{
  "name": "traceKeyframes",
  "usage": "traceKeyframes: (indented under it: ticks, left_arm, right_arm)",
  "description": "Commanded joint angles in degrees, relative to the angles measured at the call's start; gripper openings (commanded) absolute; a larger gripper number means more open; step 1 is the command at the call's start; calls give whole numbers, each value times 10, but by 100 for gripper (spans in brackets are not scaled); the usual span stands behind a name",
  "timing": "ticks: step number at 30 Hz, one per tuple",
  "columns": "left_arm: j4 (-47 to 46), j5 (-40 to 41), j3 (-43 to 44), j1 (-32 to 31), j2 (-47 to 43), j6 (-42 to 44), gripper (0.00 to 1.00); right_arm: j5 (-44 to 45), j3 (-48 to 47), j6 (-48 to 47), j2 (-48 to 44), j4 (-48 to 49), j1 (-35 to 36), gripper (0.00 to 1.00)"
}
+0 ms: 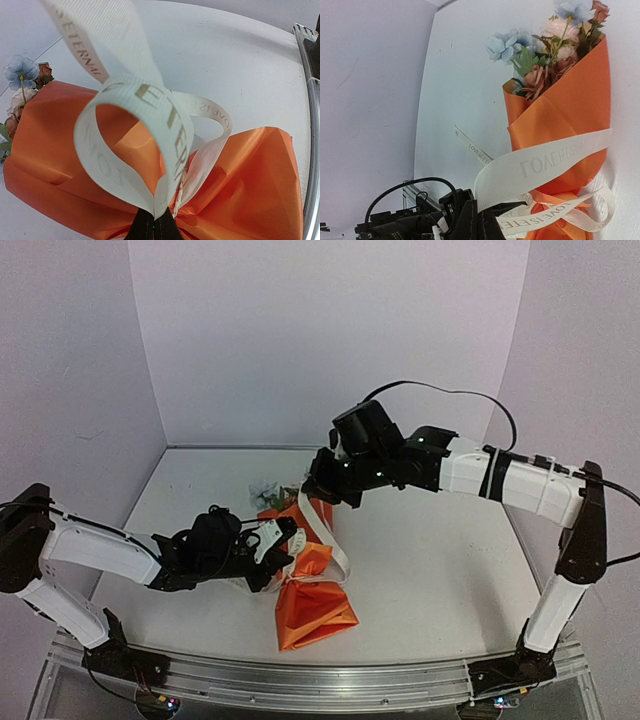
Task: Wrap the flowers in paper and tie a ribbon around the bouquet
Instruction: Cross the half-tied ribbon over the folded bouquet.
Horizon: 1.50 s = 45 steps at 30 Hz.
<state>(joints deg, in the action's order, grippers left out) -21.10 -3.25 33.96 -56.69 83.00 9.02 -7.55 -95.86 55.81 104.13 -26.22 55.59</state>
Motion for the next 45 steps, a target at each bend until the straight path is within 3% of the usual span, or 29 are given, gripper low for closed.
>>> traceKeyframes:
  ticks: [1,6,17,26,34,45]
  left_arm:
    - [-33,13,-3,-3,-6,2,2]
    - [-37,20,-6,-4,-9,2,2]
    - [-53,27,-15,-4,-12,4,2]
    - [-58,44,-20,-7,-14,8,2]
    - [-79,64,-35,-11,-22,3,2]
    - [-114,101,-71,-14,-36,24,4]
  right_arm:
    - [69,27,0,-57,9,12,0]
    - [76,27,-1,-72,7,27,0]
    - [-7,-83,28,41,-2,47,0]
    - [-22,-185,40,139,-17,45,0]
    - [-6,-238,53,173,-29,42,0]
    - [-83,-229,78,204,-28,27,0]
